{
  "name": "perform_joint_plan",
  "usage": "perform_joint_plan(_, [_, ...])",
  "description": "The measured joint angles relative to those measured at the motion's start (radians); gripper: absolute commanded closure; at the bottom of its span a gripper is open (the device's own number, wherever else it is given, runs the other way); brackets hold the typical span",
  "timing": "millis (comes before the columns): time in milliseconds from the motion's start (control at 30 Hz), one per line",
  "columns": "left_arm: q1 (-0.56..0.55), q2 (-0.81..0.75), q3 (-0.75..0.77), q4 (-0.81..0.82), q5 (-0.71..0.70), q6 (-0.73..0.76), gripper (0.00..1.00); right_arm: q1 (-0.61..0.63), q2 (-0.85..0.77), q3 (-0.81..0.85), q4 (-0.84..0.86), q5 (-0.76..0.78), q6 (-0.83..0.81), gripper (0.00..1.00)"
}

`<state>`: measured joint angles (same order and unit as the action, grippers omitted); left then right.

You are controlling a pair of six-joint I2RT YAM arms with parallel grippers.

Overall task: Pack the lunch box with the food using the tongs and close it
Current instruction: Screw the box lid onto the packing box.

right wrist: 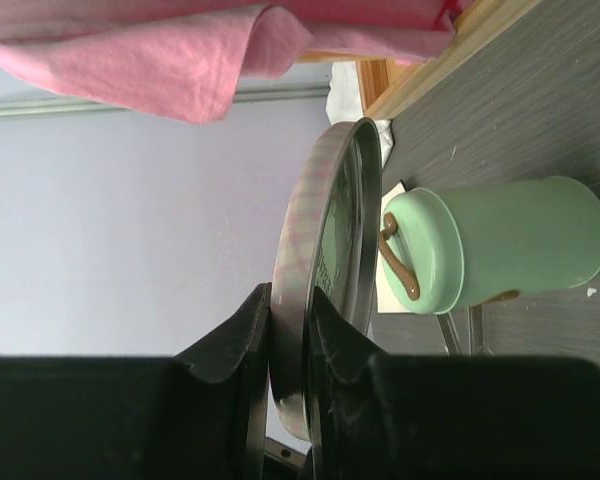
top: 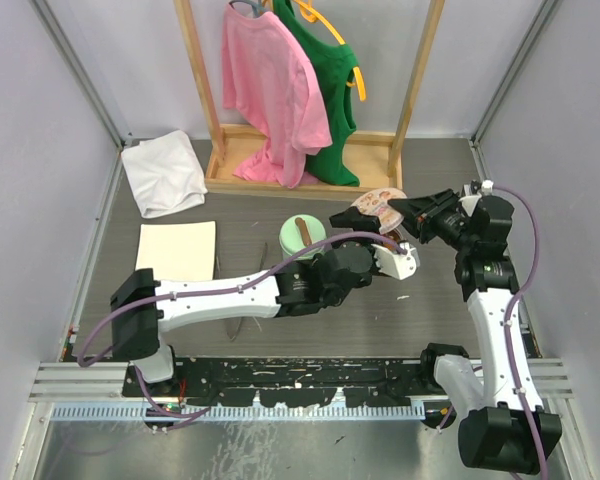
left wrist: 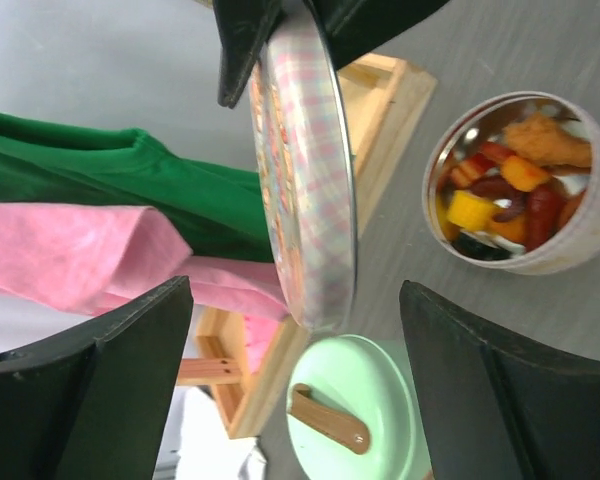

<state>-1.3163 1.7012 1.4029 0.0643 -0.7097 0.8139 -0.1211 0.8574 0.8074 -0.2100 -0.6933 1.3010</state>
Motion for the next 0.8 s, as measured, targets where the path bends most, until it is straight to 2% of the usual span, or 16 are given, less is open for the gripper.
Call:
perform_joint_plan(167, [0.000, -0.019, 0.017, -0.158, 0.089, -0.182, 0.00, 0.000, 0.005, -0.061, 0.080, 0.047, 0.003, 0.99])
perform_joint_plan(400, [0.019, -0.127, -0.035, -0.302, 0.262, -0.462, 0.02, -0.013, 0.058, -0.116, 0.175, 0.117, -0.030, 0.99])
perform_joint_plan(533, [0.079, -0.179, -0.056, -0.343, 0.420, -0.627, 0.02, -0.055, 0.101, -0.124, 0.202, 0.130, -0.081, 0.99])
perform_joint_plan(667, [0.145, -0.176, -0.056, -0.359, 0.553, -0.759, 0.02, -0.135, 0.131, -0.138, 0.222, 0.122, -0.131, 0.99])
perform_joint_plan(800, [0.154, -0.114, -0.021, -0.379, 0.632, -0.844, 0.02, -0.220, 0.167, -0.147, 0.234, 0.087, -0.183, 0.99])
